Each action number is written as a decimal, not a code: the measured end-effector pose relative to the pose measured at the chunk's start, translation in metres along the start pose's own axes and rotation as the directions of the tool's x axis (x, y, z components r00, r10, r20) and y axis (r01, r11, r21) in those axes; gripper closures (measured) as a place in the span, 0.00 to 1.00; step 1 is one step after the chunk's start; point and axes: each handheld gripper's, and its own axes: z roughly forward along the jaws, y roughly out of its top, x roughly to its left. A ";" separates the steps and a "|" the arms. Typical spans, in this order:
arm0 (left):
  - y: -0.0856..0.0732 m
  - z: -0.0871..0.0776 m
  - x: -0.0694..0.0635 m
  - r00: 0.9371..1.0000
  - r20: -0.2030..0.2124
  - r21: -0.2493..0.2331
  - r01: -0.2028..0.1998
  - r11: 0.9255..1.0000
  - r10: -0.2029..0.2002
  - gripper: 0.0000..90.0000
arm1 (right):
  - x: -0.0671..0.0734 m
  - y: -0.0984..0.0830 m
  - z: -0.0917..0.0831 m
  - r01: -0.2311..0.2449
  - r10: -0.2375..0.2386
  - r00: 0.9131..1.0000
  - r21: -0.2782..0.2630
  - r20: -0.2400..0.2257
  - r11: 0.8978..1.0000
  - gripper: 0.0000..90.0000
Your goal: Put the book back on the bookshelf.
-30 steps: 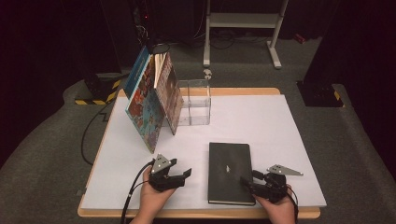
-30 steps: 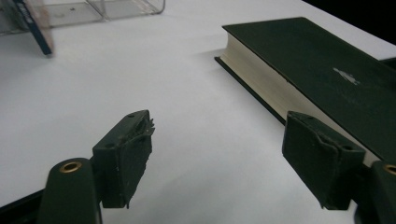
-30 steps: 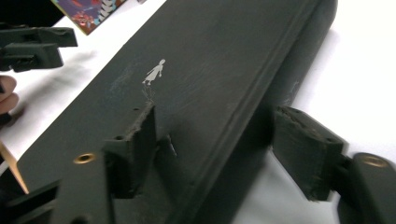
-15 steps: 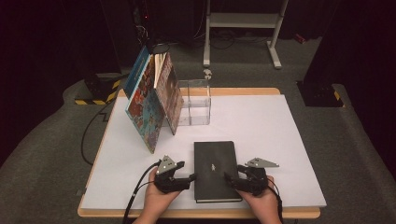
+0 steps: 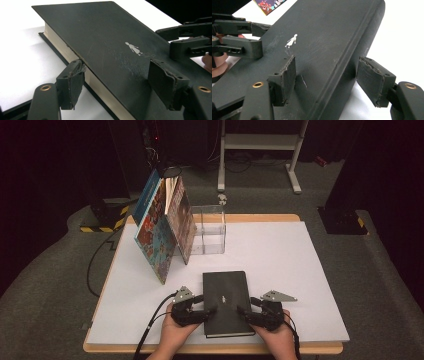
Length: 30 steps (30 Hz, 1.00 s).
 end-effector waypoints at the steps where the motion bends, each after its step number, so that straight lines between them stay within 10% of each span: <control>1: 0.002 0.001 -0.001 1.000 -0.008 -0.001 -0.016 1.000 0.016 0.34 | -0.001 -0.001 -0.002 0.005 -0.005 1.000 -0.003 0.002 1.000 0.36; 19: 0.022 0.021 0.007 0.998 0.007 0.023 -0.060 0.998 0.060 0.37 | -0.014 0.000 0.001 -0.075 0.075 0.997 0.005 -0.004 0.997 0.26; 30: 0.023 0.002 0.027 0.997 -0.067 0.001 -0.030 1.000 0.030 0.37 | -0.001 0.030 0.036 0.000 0.000 1.000 0.039 0.012 0.999 0.29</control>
